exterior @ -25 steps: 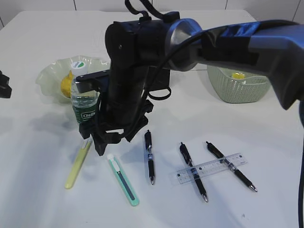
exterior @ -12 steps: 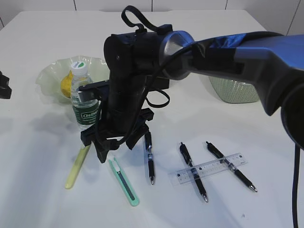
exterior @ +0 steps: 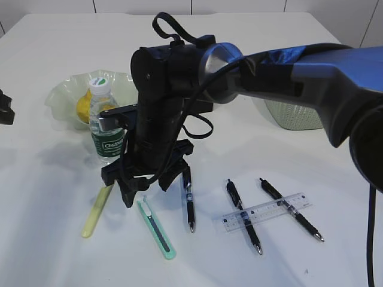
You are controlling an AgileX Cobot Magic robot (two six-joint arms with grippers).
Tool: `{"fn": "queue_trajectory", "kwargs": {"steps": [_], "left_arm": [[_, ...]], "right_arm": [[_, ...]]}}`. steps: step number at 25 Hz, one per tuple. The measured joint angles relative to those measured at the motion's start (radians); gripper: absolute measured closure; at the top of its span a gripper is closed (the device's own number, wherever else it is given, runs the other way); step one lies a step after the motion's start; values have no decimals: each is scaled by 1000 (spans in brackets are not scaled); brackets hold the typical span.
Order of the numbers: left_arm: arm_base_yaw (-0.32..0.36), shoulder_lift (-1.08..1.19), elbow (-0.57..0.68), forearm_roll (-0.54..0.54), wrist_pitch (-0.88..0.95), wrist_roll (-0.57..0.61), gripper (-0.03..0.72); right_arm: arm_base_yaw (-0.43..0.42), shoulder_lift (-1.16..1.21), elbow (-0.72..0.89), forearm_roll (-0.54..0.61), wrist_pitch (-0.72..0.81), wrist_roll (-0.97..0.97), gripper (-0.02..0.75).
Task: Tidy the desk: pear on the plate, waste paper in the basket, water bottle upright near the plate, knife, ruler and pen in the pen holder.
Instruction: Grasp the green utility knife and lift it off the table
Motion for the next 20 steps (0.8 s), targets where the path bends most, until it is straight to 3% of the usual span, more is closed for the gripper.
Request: {"fn": "queue_trajectory", "kwargs": {"steps": [20], "left_arm": [[0, 0, 0, -2, 2, 0, 223]], "right_arm": [[29, 52, 0, -18, 4, 12, 171]]}}
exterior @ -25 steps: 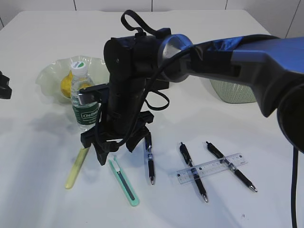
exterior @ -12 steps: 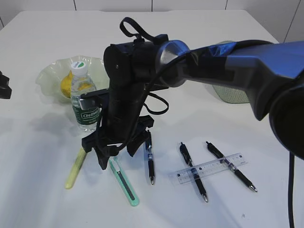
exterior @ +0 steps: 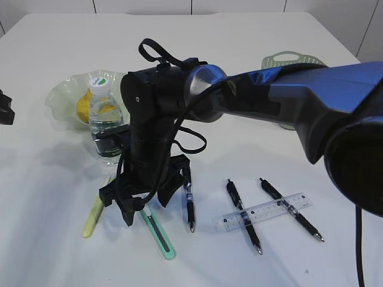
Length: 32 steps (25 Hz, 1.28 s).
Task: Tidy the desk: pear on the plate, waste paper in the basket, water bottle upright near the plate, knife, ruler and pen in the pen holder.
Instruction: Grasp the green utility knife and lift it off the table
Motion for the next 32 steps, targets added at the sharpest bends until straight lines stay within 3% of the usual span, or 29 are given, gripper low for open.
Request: {"fn": "queue_trajectory", "kwargs": {"steps": [32], "left_arm": [[0, 0, 0, 0, 13, 0, 223]], "right_arm": [[5, 0, 0, -151, 19, 54, 172]]}}
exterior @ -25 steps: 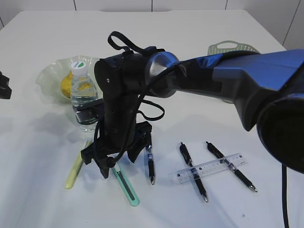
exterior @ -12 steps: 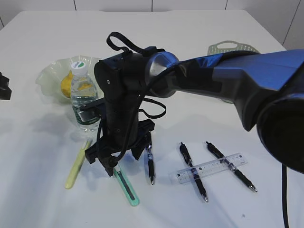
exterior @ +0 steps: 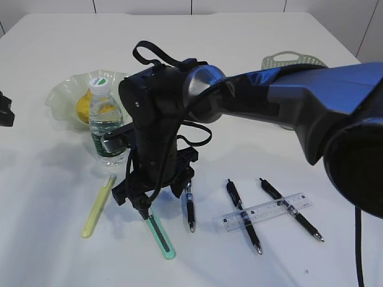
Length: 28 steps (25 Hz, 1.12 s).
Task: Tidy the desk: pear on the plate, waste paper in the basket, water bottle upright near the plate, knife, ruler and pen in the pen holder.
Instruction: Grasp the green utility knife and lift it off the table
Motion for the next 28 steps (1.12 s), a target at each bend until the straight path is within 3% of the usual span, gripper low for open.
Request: {"fn": "queue_trajectory", "kwargs": {"steps": [28], "left_arm": [[0, 0, 0, 0, 1, 0, 223]], "right_arm": [[33, 0, 0, 42, -6, 26, 172]]}}
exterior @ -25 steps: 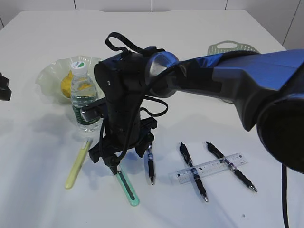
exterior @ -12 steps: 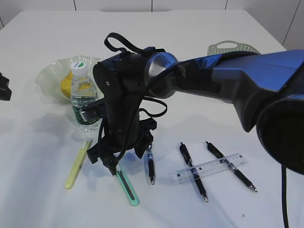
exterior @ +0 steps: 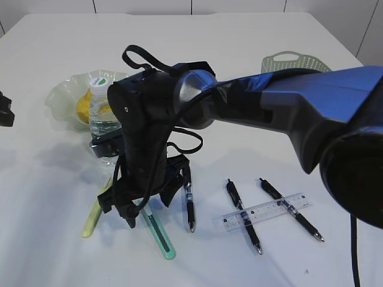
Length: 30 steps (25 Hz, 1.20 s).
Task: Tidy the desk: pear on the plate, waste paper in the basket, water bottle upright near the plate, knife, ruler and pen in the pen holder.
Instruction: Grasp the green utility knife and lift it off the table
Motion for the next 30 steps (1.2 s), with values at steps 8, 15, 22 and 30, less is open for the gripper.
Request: {"fn": "queue_trajectory", "kwargs": {"steps": [8, 15, 22, 30], "left_arm": [[0, 0, 0, -2, 0, 0, 223], [0, 0, 0, -4, 4, 0, 223], [0, 0, 0, -6, 7, 0, 223], [0, 0, 0, -6, 7, 0, 223]], "right_arm": [[0, 0, 0, 23, -34, 0, 172], [0, 0, 0, 23, -47, 2, 172], [0, 15, 0, 21, -50, 3, 195], [0, 14, 0, 6, -48, 4, 203]]}}
